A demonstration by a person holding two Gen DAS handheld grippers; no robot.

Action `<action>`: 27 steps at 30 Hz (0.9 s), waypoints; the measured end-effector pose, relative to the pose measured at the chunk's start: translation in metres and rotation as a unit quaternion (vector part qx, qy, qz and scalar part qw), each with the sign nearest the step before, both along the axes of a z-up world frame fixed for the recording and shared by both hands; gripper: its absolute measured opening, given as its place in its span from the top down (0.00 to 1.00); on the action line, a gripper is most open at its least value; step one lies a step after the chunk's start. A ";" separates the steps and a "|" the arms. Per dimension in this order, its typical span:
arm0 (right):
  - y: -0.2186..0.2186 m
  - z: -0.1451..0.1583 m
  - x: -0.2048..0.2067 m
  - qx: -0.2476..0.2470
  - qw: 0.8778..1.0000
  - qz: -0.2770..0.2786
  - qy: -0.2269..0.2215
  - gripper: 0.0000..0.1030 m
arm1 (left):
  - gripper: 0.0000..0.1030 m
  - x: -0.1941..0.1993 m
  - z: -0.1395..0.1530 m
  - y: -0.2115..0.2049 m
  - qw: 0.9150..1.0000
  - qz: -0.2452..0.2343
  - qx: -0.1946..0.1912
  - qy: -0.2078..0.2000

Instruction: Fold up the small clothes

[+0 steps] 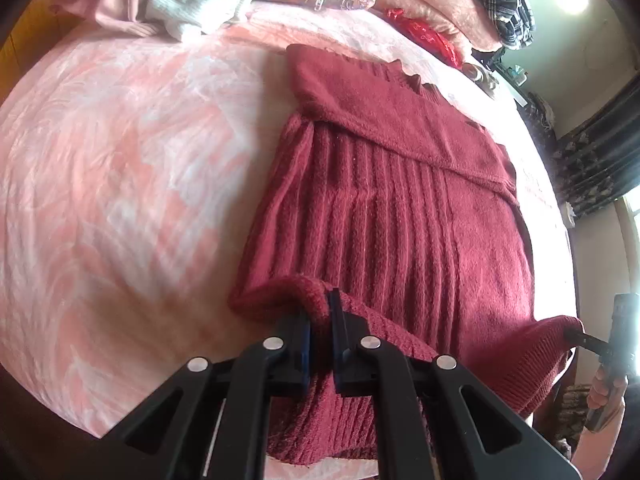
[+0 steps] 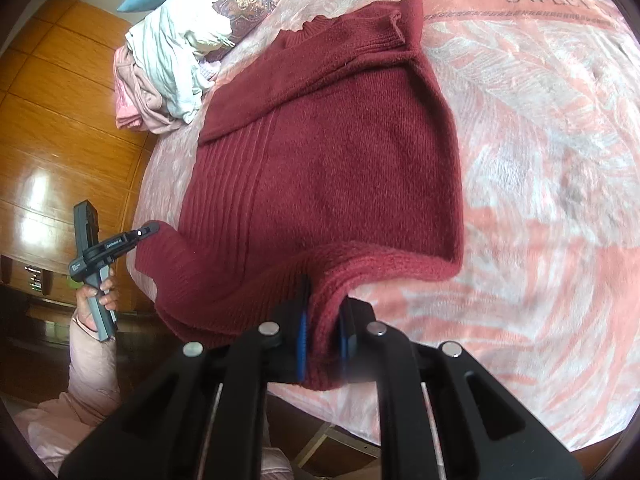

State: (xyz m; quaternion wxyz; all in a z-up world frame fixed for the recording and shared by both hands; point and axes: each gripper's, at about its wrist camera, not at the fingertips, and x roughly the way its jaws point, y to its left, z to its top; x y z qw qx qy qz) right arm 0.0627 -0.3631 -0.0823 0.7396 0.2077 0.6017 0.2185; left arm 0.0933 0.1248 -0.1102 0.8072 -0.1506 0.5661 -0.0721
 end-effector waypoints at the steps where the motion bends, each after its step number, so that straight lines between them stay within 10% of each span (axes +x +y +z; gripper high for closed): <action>1: -0.004 -0.001 0.007 0.004 1.000 -0.005 0.002 0.90 | 0.92 0.007 -0.001 0.001 1.000 0.003 -0.003 0.001; 24: -0.034 -0.073 0.146 -0.016 0.994 -0.072 0.084 0.87 | 0.87 0.123 -0.059 0.016 0.997 0.048 -0.041 0.049; 27: -0.038 -0.061 0.143 -0.028 0.995 -0.073 0.067 0.53 | 0.83 0.118 -0.046 0.022 0.997 0.041 -0.054 0.033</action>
